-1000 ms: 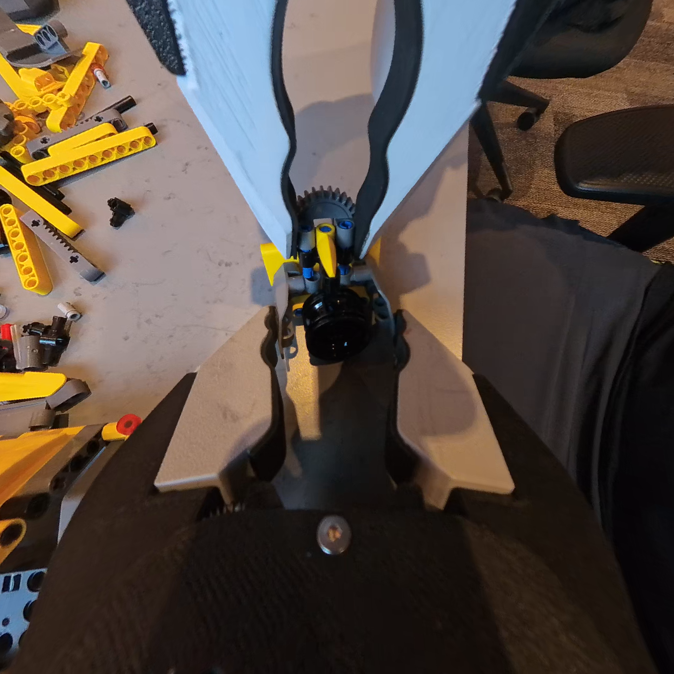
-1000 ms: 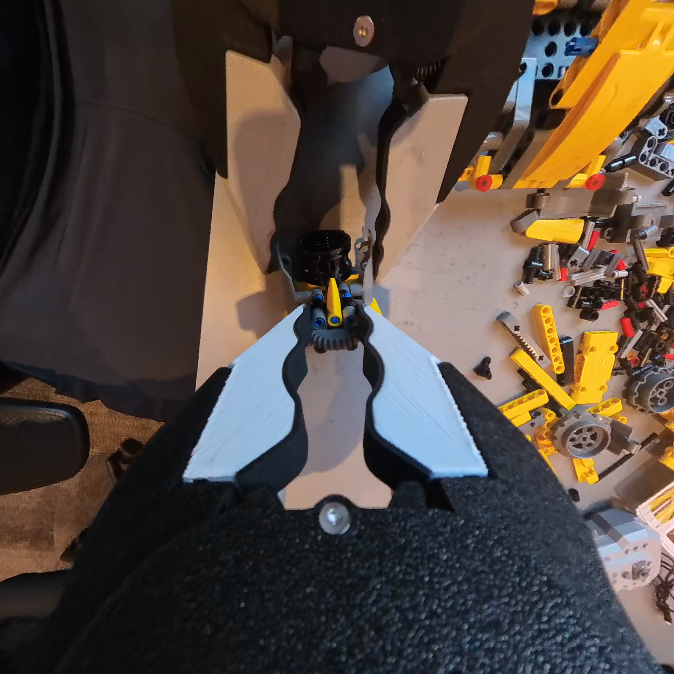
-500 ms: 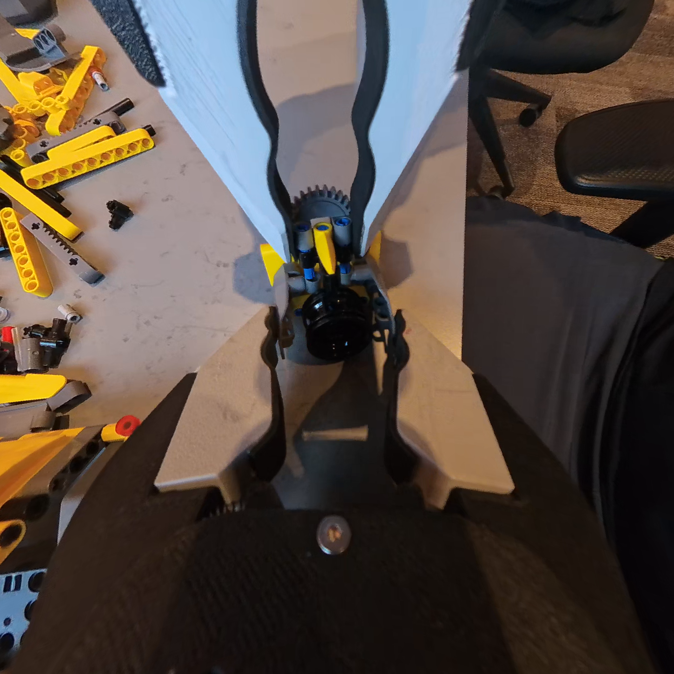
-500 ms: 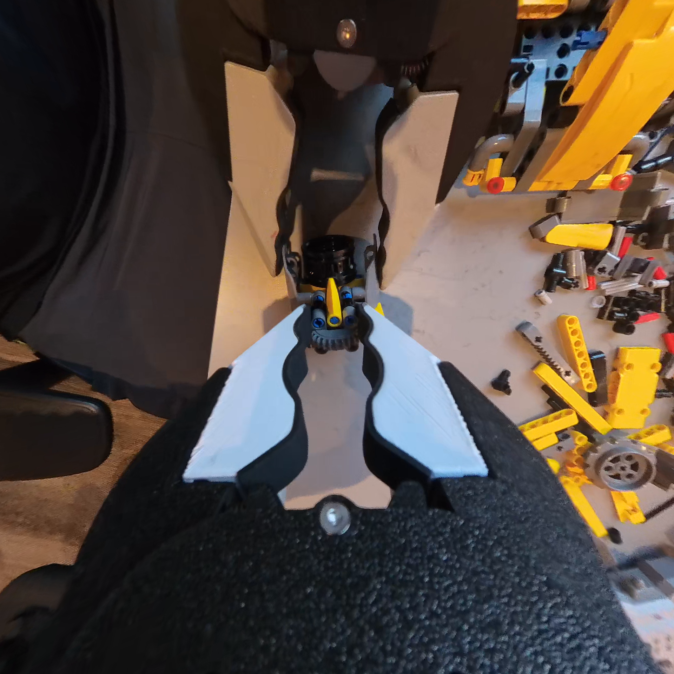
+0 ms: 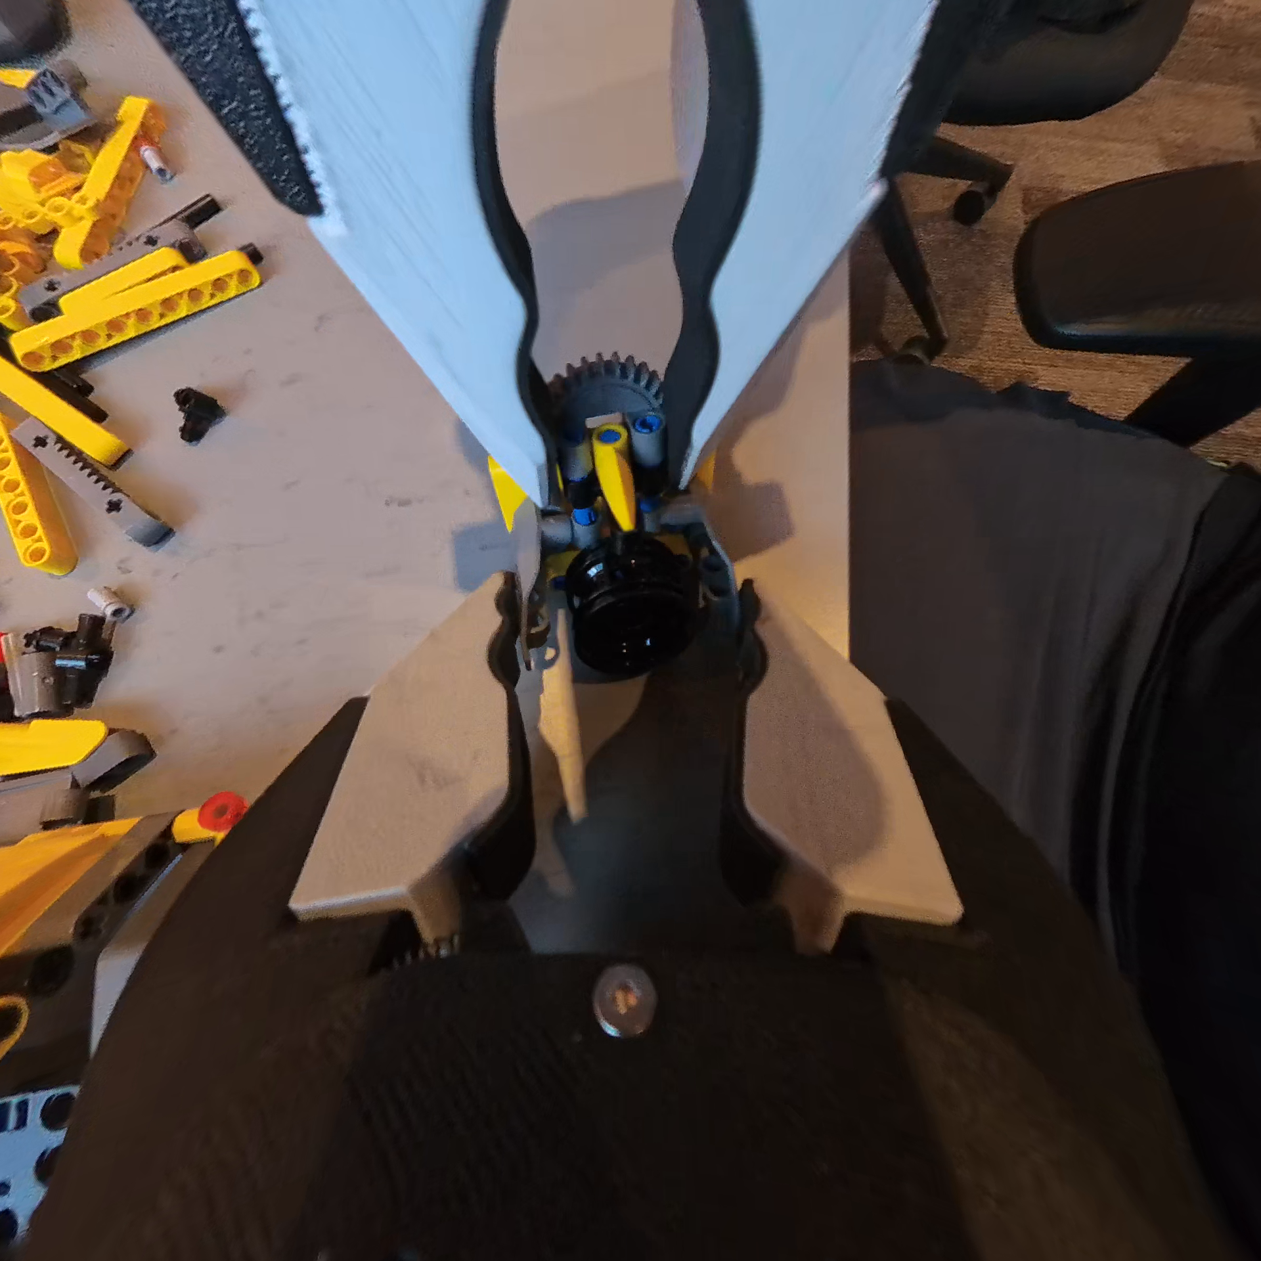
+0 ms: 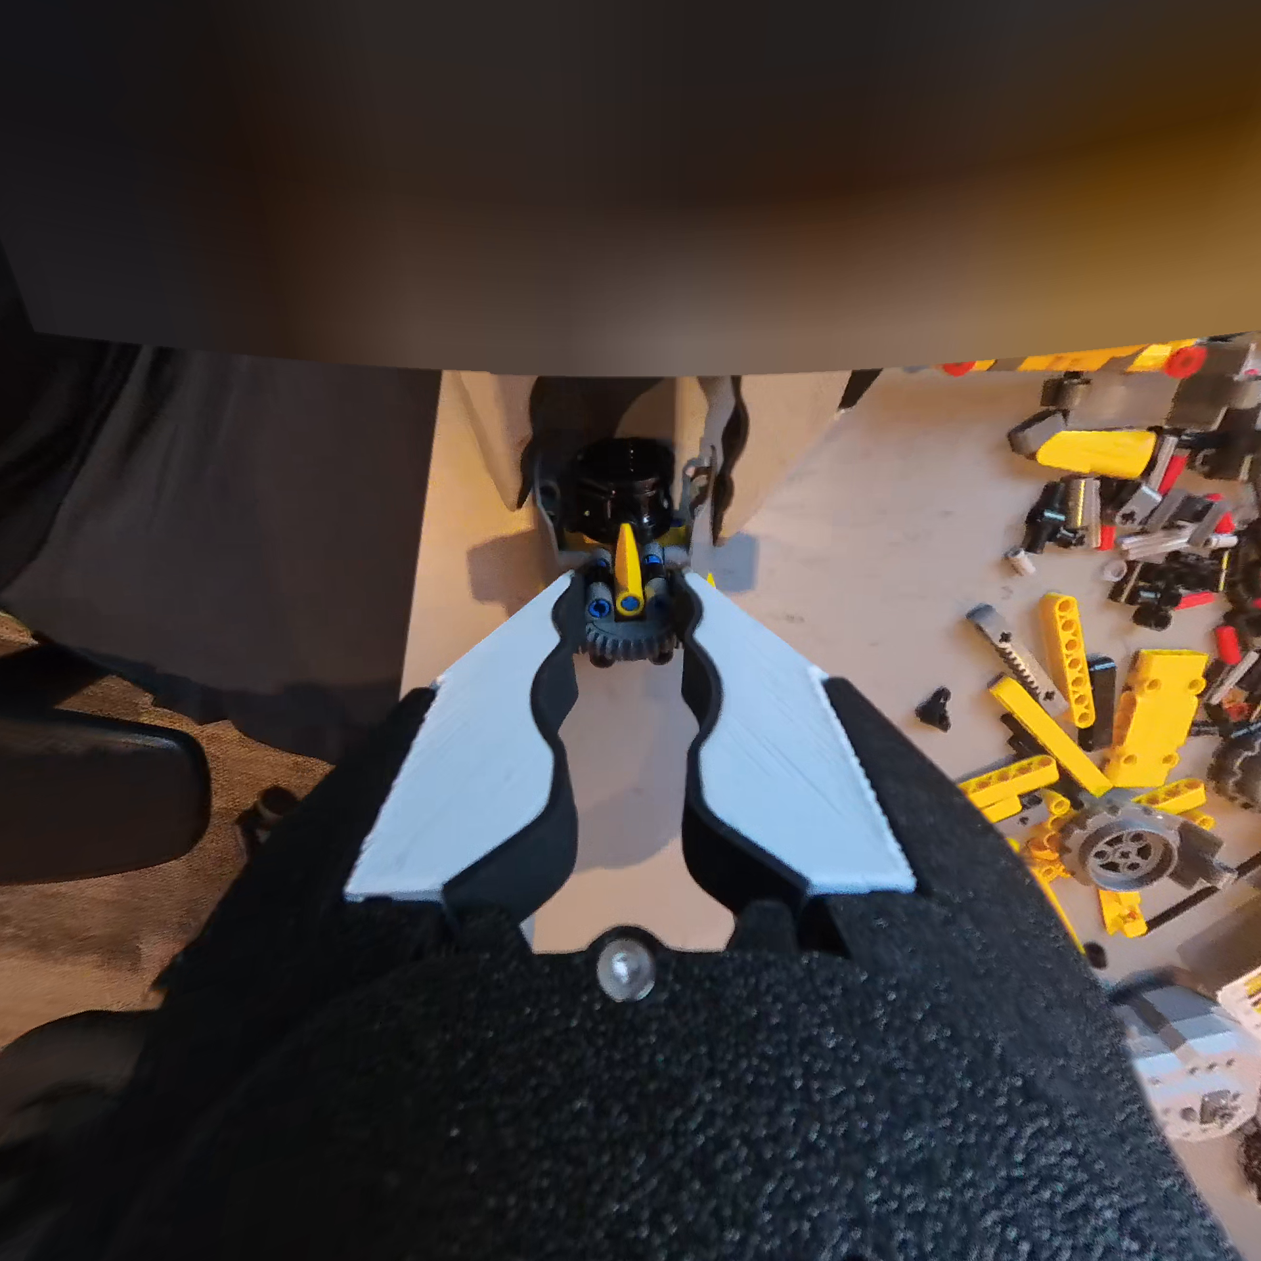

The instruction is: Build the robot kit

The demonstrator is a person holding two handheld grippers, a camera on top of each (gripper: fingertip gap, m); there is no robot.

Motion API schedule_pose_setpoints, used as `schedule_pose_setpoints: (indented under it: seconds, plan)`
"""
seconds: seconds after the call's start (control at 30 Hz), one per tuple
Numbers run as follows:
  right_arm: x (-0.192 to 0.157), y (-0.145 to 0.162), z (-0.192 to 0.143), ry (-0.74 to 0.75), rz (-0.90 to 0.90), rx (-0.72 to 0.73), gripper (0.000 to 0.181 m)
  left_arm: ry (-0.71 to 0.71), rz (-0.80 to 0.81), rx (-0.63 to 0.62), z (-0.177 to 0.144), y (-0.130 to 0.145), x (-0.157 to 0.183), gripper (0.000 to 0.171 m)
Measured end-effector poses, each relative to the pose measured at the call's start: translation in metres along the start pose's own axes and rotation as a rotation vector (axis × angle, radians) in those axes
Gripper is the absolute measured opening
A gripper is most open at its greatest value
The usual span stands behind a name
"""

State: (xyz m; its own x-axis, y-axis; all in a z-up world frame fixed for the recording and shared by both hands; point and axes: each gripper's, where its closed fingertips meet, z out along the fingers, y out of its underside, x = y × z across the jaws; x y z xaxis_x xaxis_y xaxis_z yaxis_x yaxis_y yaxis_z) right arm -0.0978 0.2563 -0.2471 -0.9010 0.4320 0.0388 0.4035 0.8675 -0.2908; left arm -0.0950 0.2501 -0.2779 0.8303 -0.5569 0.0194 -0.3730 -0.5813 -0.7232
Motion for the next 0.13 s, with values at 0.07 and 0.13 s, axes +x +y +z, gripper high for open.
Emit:
schedule_pose_setpoints:
  seconds: [0.07, 0.13]
  plan:
    - [-0.0003, 0.0007, 0.0002, -0.017, 0.007, 0.003, 0.025, 0.0, -0.002, 0.0, 0.0, -0.0001, -0.0003, 0.062]
    - [-0.0002, 0.0012, 0.0008, -0.022, -0.016, -0.02, 0.024, -0.003, 0.0, 0.0, 0.0, -0.0001, -0.0003, 0.062]
